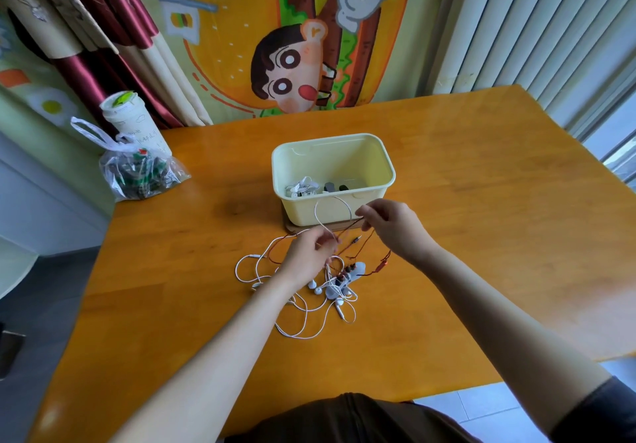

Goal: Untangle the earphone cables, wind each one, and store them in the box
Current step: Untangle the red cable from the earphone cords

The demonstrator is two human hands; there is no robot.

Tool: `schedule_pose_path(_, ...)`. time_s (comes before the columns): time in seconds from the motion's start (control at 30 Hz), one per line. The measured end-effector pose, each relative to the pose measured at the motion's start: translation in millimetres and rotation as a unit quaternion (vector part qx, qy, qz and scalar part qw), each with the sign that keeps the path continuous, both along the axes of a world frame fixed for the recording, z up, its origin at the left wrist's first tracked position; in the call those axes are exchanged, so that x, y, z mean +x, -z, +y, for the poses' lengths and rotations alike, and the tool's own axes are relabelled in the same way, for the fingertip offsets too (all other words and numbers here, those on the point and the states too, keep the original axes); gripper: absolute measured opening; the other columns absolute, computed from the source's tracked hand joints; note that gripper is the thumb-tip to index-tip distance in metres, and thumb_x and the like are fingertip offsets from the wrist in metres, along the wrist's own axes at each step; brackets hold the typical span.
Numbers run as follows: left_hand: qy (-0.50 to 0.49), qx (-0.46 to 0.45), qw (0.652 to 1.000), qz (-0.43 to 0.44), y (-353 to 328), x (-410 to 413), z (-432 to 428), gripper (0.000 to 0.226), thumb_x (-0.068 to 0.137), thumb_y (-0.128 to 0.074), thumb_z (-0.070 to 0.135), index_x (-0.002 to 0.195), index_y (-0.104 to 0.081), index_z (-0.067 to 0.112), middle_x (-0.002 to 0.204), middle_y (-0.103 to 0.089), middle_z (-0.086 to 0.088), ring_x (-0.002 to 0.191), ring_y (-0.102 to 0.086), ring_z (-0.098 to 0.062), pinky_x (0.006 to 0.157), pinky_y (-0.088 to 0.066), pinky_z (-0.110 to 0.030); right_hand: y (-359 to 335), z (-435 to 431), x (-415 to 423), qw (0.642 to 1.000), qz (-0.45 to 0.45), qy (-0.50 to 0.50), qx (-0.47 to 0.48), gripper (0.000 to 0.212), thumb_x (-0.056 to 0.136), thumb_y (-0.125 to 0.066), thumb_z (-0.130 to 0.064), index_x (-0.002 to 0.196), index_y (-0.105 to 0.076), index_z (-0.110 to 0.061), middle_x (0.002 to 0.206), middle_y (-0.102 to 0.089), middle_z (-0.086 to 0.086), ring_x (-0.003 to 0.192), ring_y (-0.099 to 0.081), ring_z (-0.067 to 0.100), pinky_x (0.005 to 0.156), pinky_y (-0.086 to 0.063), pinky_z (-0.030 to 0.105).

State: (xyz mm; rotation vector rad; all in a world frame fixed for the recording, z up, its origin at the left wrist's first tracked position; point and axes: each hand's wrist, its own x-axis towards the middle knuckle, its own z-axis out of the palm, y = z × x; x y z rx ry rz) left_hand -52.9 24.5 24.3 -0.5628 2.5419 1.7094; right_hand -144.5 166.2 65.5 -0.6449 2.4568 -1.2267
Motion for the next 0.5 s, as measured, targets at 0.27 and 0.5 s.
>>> schedule_pose_path(0.27, -0.097, -0.01, 0.995, 0.003, -9, 4, -23, 0.012, 0.095, -0.053, 0.015, 0.089, -0.063, 0.015, 0.088, -0.064, -0.011, 0.08, -0.057, -0.02, 0.07, -0.044, -0.028, 9, 5, -4, 0.998, -0.009, -0.007, 0.056, 0.023, 0.097, -0.049, -0.021, 0.108, -0.064, -0.006, 0.086, -0.064, 0.003, 0.065, -0.052, 0.006, 0.051, -0.037, 0.006)
schedule_pose_path(0.5, -0.075, -0.018, 0.997, -0.027, -4, 7, -23, 0.022, 0.098, -0.046, 0.013, 0.082, -0.06, 0.021, 0.091, -0.069, -0.009, 0.078, -0.06, -0.017, 0.071, -0.048, -0.032, -3, -6, 6, 0.998, -0.016, -0.061, 0.004, 0.029, 0.1, -0.042, -0.019, 0.093, -0.069, -0.008, 0.067, -0.061, -0.007, 0.047, -0.047, -0.004, 0.048, -0.036, 0.008)
